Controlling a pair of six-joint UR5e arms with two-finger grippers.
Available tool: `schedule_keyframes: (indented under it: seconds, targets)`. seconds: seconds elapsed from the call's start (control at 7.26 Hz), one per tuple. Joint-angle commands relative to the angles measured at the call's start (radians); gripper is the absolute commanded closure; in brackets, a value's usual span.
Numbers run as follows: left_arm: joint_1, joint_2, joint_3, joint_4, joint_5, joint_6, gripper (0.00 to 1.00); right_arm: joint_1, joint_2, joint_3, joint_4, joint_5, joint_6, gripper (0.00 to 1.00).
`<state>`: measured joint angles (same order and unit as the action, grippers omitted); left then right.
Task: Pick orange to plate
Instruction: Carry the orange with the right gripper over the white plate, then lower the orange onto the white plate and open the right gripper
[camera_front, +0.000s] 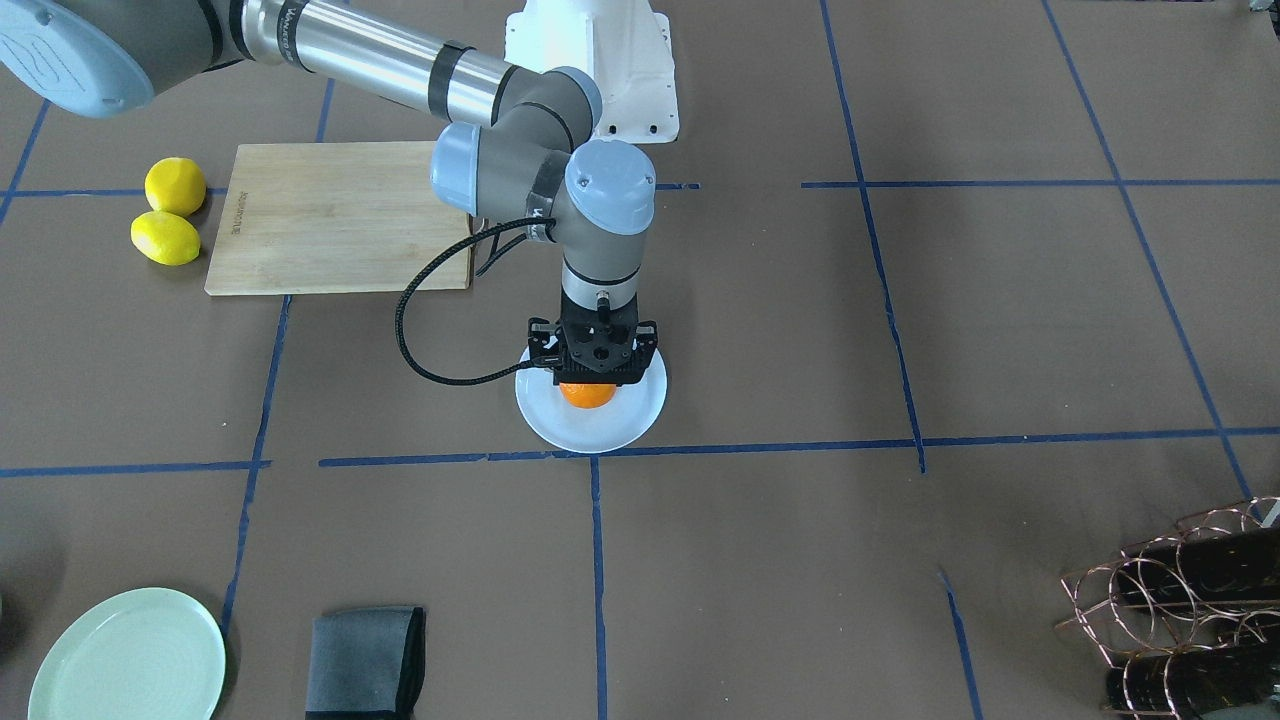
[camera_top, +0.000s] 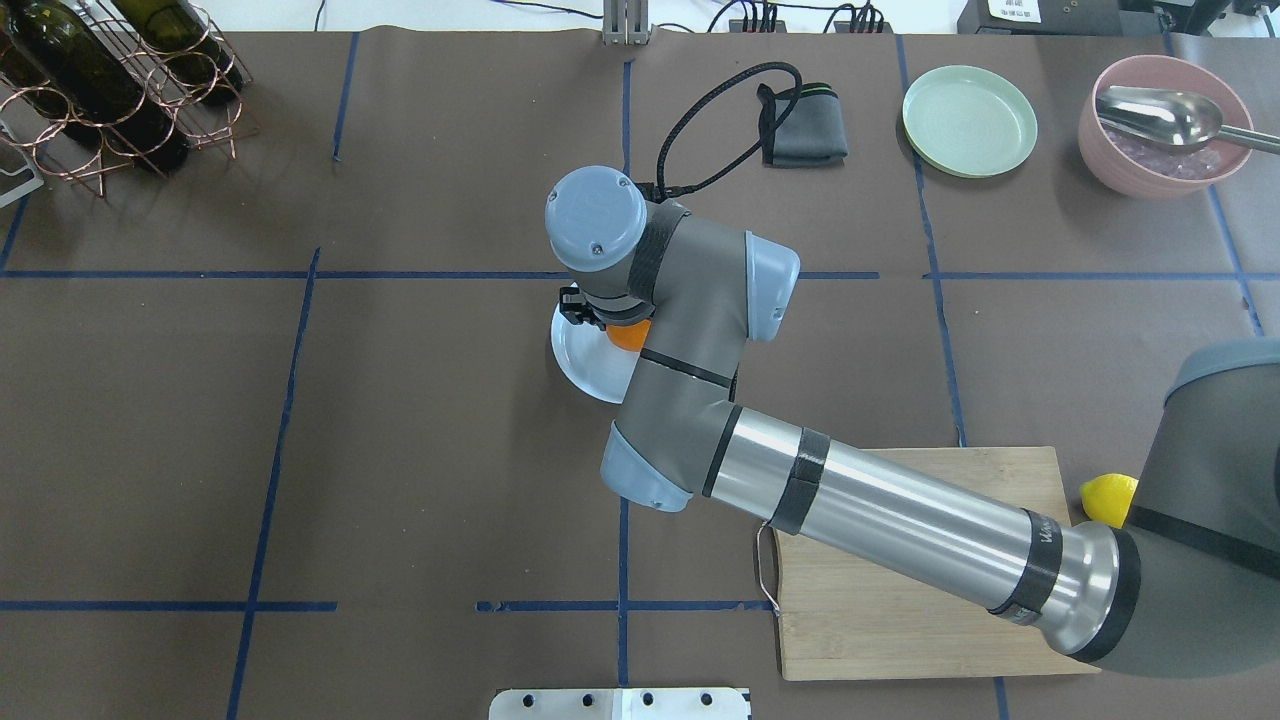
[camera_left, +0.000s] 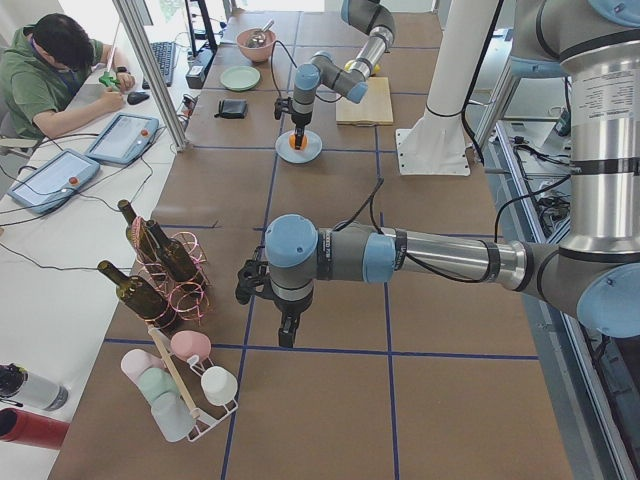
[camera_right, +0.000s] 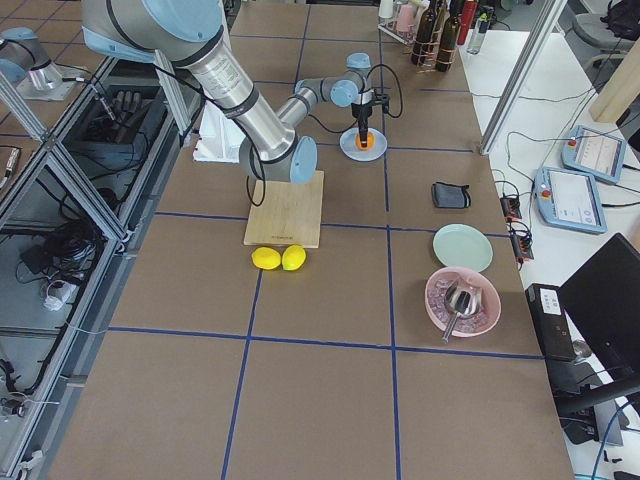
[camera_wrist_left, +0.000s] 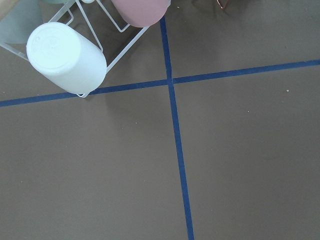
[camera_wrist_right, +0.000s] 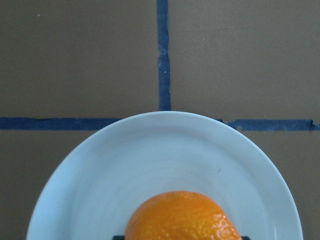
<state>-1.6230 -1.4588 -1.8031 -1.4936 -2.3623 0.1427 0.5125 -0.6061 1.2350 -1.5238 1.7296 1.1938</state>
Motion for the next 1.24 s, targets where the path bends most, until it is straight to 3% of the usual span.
schedule_keyframes:
  seconds: [0.0, 0.41, 0.83, 1.1]
  targets:
    - [0.0, 0.0, -0.001, 0.0, 0.0, 0.0, 0.0, -0.008, 0.002, -0.002, 0.017, -0.01, 0.044, 0.01]
    - [0.0, -0.002, -0.001, 0.0, -0.003, 0.0, 0.0, 0.036, 0.003, 0.026, 0.045, 0.001, 0.018, 0.0]
    - [0.002, -0.003, -0.001, 0.0, -0.003, 0.0, 0.0, 0.252, -0.068, 0.157, -0.018, 0.242, -0.206, 0.0]
    - [0.002, -0.006, 0.005, 0.001, -0.003, 0.006, 0.0, 0.433, -0.224, 0.28, -0.081, 0.385, -0.496, 0.0]
